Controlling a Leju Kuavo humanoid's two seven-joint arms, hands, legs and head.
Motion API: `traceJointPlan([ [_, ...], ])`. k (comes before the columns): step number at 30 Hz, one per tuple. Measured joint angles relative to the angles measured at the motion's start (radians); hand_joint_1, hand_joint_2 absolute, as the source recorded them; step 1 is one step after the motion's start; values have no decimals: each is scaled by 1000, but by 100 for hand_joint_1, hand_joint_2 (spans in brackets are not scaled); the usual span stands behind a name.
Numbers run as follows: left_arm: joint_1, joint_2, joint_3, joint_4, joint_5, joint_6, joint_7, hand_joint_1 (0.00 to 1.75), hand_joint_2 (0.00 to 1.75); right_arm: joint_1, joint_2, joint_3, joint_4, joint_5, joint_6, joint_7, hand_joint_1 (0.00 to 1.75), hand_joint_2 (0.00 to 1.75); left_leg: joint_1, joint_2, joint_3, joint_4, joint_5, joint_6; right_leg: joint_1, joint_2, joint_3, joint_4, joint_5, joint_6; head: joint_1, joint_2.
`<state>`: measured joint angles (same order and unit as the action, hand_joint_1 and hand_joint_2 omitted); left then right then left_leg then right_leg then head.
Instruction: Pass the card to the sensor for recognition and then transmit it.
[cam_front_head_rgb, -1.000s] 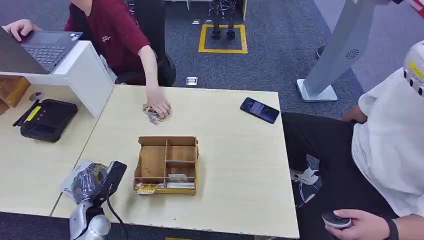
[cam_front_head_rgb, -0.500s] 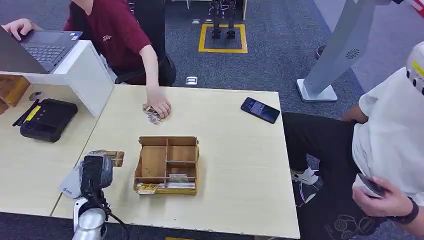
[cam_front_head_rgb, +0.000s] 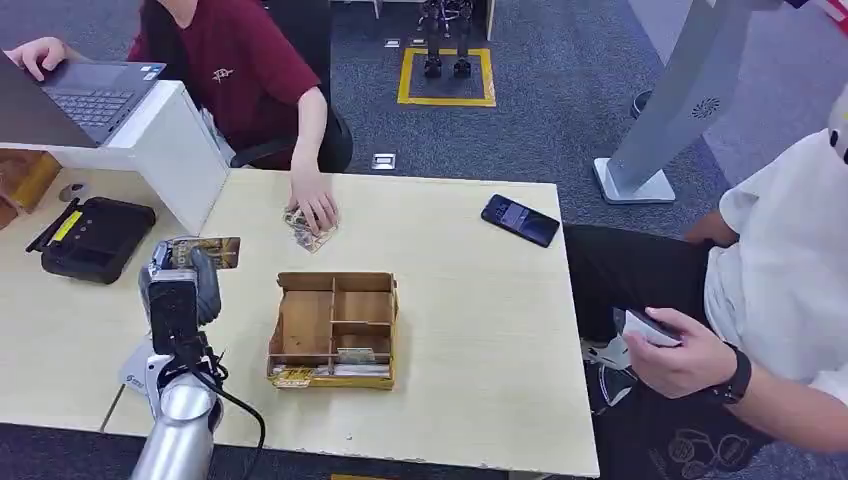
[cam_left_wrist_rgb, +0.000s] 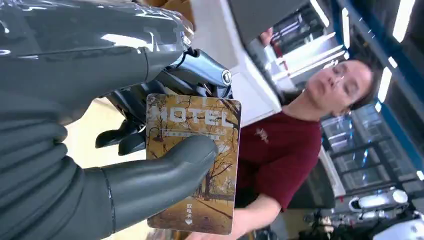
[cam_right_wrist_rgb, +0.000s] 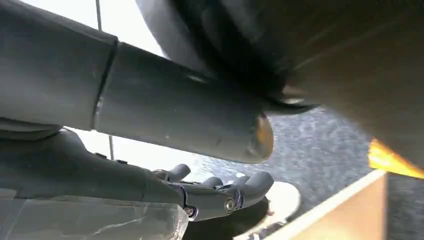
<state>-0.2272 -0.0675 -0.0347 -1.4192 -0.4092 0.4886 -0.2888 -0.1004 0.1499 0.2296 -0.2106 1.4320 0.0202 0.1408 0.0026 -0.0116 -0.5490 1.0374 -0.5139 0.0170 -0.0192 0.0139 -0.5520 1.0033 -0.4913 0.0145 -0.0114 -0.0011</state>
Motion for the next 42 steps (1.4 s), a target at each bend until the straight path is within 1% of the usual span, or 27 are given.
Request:
traceJointPlan([
  [4, -81, 2, 0, 72, -72, 50, 17, 175, 175, -4, 3, 16, -1, 5, 14, -8, 0, 0, 0, 0, 0, 0, 0, 0, 0, 0, 0, 0, 0, 0, 1, 0],
  [11, -175, 10, 0, 187, -118, 77, 26, 175, 175, -8, 4, 36, -3, 11, 20, -15, 0, 0, 0, 0, -1, 0, 0, 0, -1, 0, 0, 0, 0, 0, 0, 0],
  [19, -202, 10, 0, 257, -133, 110, 13, 175, 175, -10, 5, 53, -6, 11, 29, -19, 0, 0, 0, 0, -1, 0, 0, 0, 0, 1, -1, 0, 0, 0, 0, 0],
  [25, -203, 10, 0, 290, -136, 113, 8, 175, 175, -11, 5, 56, -6, 11, 29, -19, 0, 0, 0, 0, -1, 0, 0, 0, 0, 1, 0, 0, 0, 0, 1, 0],
  [26, -203, 10, 0, 294, -136, 113, 6, 0, 175, -11, 5, 56, -6, 11, 29, -19, 0, 0, 0, 0, -1, 0, 0, 0, 0, 1, 0, 0, 0, 0, 0, 0],
  [32, -202, 10, 0, 306, -132, 107, -1, 0, 175, -11, 5, 58, -6, 11, 29, -19, 0, 0, 0, 0, -1, 0, 0, 0, 0, 1, 0, 0, 0, 0, 0, 0],
  [36, -202, 10, 0, 305, -95, 51, 20, 0, 175, -10, 5, 57, -6, 1, 24, -12, 0, 0, 0, 0, -1, 0, 0, 0, 0, 1, 0, 0, 0, 0, 0, 0],
  [37, -198, 9, 0, 300, -87, 30, 33, 0, 175, -9, 5, 57, -6, -2, 19, -7, 0, 0, 0, 0, -1, 0, 0, 0, 0, 1, 0, 0, 0, 0, 0, 0],
  [39, -180, 8, -6, 275, -73, -10, 62, 0, 175, -5, 5, 57, -6, -10, 8, 0, 0, 0, 0, 0, -1, 0, 0, 0, 0, 1, 0, 0, 0, 0, 1, 0],
  [42, -131, 8, -34, 211, -49, -74, 59, 0, 175, -1, 5, 57, -6, -18, -2, 7, 0, 0, 0, 0, -1, 0, 0, 0, 0, 1, 0, 0, 0, 0, 0, 0],
])
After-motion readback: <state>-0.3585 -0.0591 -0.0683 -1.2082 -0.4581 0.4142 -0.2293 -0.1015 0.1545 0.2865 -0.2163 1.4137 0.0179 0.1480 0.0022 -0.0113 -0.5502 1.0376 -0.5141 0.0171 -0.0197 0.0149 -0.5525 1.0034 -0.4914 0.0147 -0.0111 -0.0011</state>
